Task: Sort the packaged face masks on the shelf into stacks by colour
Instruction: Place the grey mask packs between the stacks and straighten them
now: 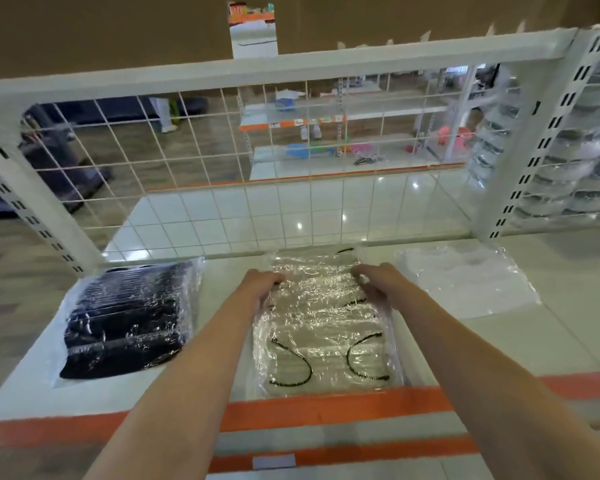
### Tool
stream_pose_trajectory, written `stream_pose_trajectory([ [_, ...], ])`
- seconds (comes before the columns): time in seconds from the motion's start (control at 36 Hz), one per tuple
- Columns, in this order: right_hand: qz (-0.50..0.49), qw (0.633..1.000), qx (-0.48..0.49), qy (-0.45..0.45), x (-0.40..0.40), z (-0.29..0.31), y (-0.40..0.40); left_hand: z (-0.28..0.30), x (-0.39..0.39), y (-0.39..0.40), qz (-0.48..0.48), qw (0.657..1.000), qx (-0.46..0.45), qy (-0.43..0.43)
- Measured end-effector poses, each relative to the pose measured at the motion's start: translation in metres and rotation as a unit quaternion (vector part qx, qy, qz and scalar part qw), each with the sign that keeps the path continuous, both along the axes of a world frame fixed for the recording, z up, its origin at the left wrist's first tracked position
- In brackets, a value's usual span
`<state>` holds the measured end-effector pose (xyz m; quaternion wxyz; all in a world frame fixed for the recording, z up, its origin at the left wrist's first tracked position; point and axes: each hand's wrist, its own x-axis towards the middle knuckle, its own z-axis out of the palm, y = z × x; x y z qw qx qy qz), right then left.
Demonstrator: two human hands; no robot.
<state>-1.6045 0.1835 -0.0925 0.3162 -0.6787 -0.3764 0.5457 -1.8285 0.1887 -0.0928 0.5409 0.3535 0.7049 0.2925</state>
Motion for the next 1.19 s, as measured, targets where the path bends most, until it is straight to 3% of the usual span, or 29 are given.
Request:
stream_pose_trajectory([
  [0.14,-0.001,0.999,0.001,-0.038,0.003,-0.003,0.005,-0.004,-0.006,-0.001,0.014,0.997,0.044,-0.056],
  [0.22,0.020,0.997,0.019,-0.071,0.002,-0.010,0.011,-0.003,-0.009,-0.007,-0.028,0.991,0.093,-0.087],
  [0.33,0.055,0.981,0.033,-0.181,0.005,-0.019,0.013,-0.004,-0.013,-0.017,-0.104,0.982,0.112,-0.114],
  [0.39,0.037,0.987,0.080,-0.137,-0.001,-0.009,0.008,-0.005,-0.017,-0.021,-0.129,0.979,0.108,-0.118],
  [0.44,0.025,0.994,0.101,-0.029,0.000,-0.006,0.010,-0.005,-0.020,-0.025,-0.136,0.977,0.105,-0.124],
  [0.56,0.046,0.994,0.098,0.028,0.005,0.003,0.009,-0.007,-0.028,-0.031,-0.157,0.975,0.119,-0.106],
  [0.69,0.109,0.984,0.139,0.019,0.015,0.006,-0.010,-0.011,-0.043,-0.047,-0.184,0.968,0.135,-0.106],
  [0.83,0.144,0.984,0.109,-0.007,0.028,-0.006,-0.023,-0.008,-0.044,-0.064,-0.239,0.955,0.136,-0.109],
  [1.0,0.166,0.981,0.099,0.032,0.034,-0.011,-0.040,0.001,-0.040,-0.085,-0.294,0.936,0.137,-0.138],
  [1.19,0.247,0.963,0.051,0.093,0.052,-0.004,-0.060,-0.002,-0.043,-0.102,-0.269,0.949,0.122,-0.107],
])
